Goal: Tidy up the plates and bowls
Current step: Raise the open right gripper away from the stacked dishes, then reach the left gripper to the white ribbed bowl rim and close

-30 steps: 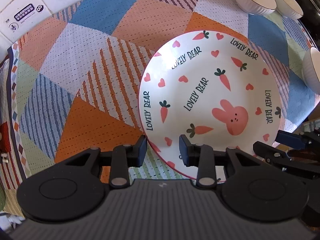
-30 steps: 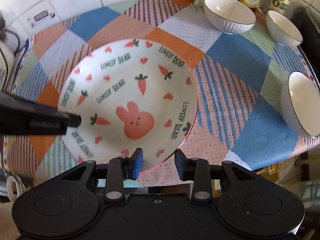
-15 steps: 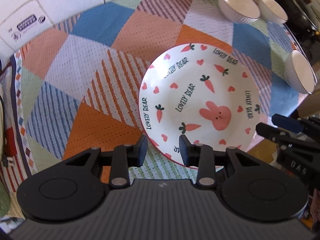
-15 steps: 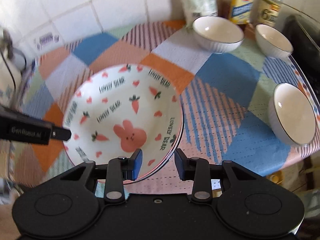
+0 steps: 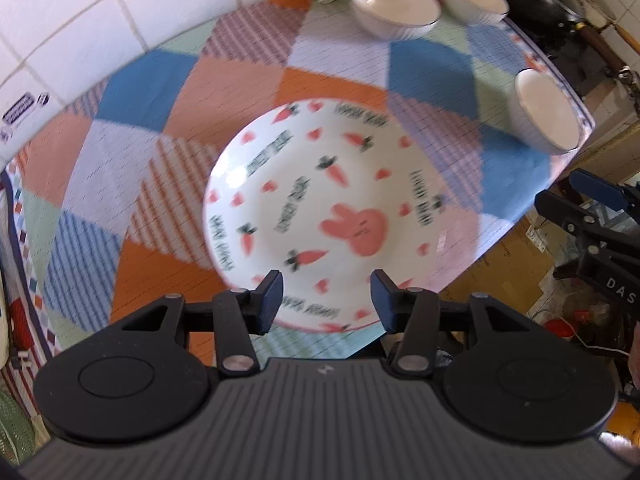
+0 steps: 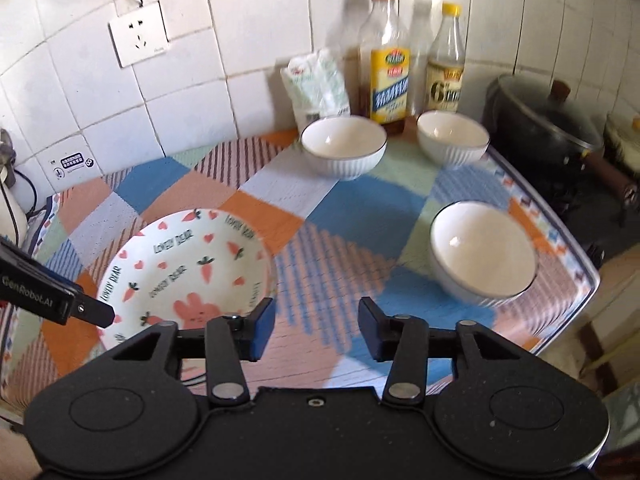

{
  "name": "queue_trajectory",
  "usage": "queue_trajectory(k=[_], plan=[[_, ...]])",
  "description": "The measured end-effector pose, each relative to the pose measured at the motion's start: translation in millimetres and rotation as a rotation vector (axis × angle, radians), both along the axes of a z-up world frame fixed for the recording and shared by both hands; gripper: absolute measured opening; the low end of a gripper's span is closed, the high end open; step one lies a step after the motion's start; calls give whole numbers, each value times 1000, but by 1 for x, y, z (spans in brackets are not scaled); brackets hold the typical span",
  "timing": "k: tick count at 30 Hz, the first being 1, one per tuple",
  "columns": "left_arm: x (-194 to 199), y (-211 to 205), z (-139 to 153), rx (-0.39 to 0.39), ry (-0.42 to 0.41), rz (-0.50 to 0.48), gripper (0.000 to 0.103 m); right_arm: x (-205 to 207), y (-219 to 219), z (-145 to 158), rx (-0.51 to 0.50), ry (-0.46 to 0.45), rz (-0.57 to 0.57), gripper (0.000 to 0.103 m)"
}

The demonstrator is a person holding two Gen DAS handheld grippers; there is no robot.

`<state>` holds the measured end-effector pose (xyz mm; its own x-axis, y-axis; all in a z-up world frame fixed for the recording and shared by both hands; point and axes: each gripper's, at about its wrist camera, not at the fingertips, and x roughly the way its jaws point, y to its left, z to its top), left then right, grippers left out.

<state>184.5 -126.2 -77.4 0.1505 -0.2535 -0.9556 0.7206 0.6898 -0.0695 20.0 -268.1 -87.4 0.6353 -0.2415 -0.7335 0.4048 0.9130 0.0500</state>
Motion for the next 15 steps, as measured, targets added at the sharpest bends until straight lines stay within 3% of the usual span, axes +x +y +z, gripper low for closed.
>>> queue_trajectory(k=[5,8,15], plan=[[-9,-39,12,-33,-33,25,59,-23,-39,-5,-25,-20,34,59],[-17,-67,17,-74,-53,32,68,-36,-65,-13,-50,-27,34,72],[-37,-132,-1,-85,-80,56,82,-48,-126,-44,-60,-1,56,72]])
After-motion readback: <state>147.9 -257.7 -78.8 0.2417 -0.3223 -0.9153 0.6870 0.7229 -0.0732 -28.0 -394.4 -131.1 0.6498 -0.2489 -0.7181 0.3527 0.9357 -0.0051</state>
